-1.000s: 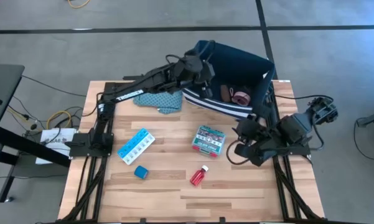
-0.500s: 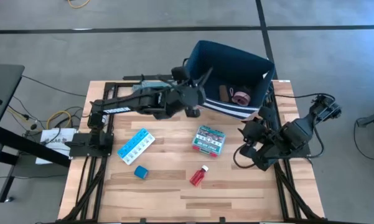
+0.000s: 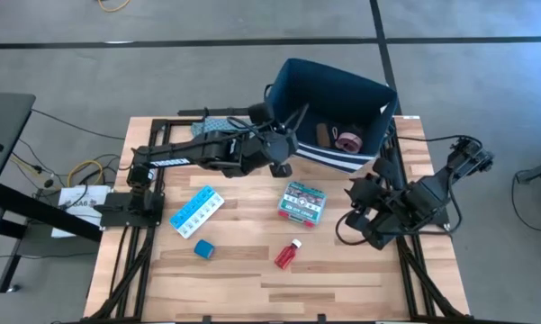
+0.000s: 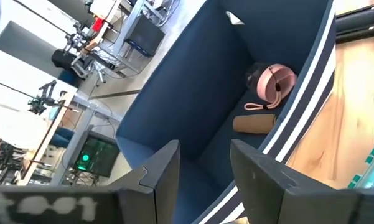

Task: Pick & place medical supplies in basket/bin
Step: Put the orange pill bottle into the blue basket

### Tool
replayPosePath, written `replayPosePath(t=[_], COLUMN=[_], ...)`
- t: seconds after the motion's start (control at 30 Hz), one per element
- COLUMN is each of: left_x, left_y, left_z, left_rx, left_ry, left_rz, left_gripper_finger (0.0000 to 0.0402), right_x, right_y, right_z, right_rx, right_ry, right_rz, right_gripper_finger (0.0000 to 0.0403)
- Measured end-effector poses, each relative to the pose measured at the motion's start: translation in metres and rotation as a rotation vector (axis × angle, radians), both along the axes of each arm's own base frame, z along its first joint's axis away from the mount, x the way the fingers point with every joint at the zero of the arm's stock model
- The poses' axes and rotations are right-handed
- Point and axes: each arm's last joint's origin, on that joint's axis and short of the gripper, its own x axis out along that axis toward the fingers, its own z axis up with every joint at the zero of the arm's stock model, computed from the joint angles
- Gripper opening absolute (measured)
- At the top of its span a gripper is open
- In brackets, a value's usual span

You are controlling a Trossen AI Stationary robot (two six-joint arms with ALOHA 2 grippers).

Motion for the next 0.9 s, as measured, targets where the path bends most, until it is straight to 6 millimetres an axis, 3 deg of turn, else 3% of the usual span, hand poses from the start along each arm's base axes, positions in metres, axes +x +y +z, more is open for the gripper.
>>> replayPosePath(t=[0.37, 0.9], left_x=[0.006, 0.010], left_y=[-0.002, -0.006], left_z=[0.007, 0.007], left_rx=[-0.047, -0.152], left_ry=[-0.101, -0.130], left_rz=[-0.063, -0.202], left_gripper_finger=[0.0137, 0.0137], right_x=[0.000, -0.015], right_y=[0.004, 0.026], right_z=[-0.003, -0.002], right_rx=[0.073, 0.098], right_ry=[0.031, 0.001], right_rz=[0.001, 0.087], right_gripper_finger=[0.0129, 0.0129])
